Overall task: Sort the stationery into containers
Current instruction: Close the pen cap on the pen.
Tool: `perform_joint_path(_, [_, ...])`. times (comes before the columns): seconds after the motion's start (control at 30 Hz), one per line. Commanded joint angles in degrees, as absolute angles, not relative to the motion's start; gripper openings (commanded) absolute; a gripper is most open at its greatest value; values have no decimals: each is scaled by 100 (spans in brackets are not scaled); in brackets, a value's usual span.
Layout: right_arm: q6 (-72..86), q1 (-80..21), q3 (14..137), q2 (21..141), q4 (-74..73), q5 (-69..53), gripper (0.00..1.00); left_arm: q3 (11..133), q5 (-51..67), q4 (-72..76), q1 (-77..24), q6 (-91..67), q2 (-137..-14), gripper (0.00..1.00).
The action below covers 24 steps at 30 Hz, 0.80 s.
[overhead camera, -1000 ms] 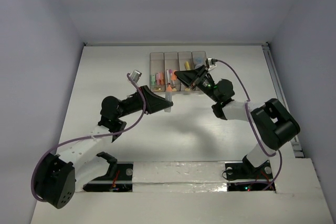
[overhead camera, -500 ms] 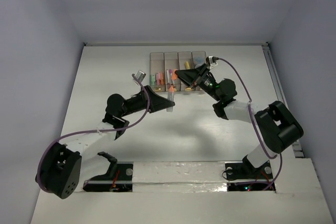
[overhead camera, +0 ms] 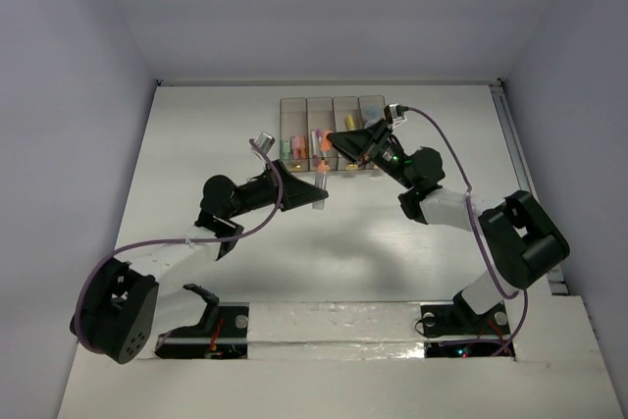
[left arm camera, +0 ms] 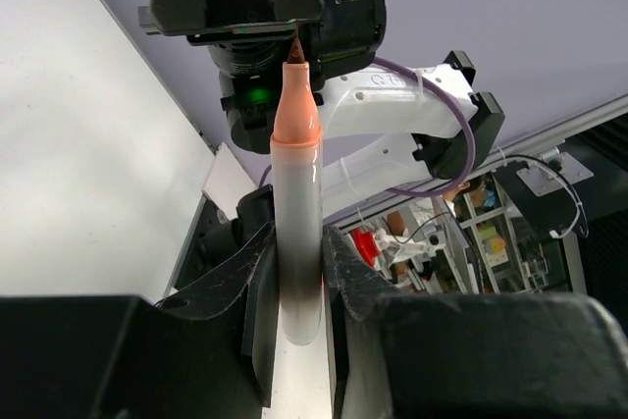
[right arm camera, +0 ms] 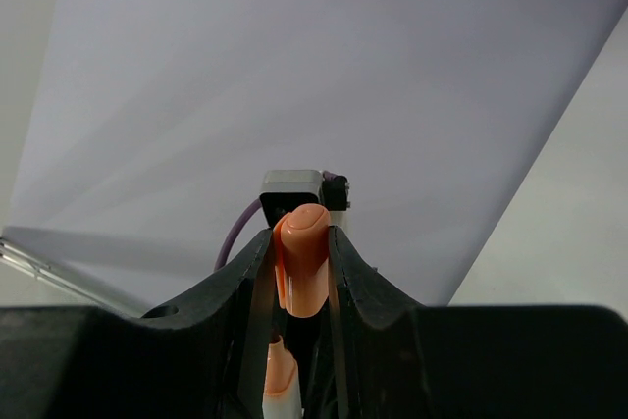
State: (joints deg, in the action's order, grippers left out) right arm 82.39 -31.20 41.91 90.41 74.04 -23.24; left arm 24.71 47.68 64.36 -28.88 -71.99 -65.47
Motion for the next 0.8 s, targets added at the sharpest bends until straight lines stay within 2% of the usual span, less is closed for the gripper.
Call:
perform_joint_path(0.0, [8271,-3155,4412,8895,9826,-2479,4,2470,4939,7196,-2909,-7356,-6688,0])
perform_joint_path(0.77, [8270,-3155,4201,8692,9826,-2549,5,2408,4957,7594,-2909,-7515,-6926,0])
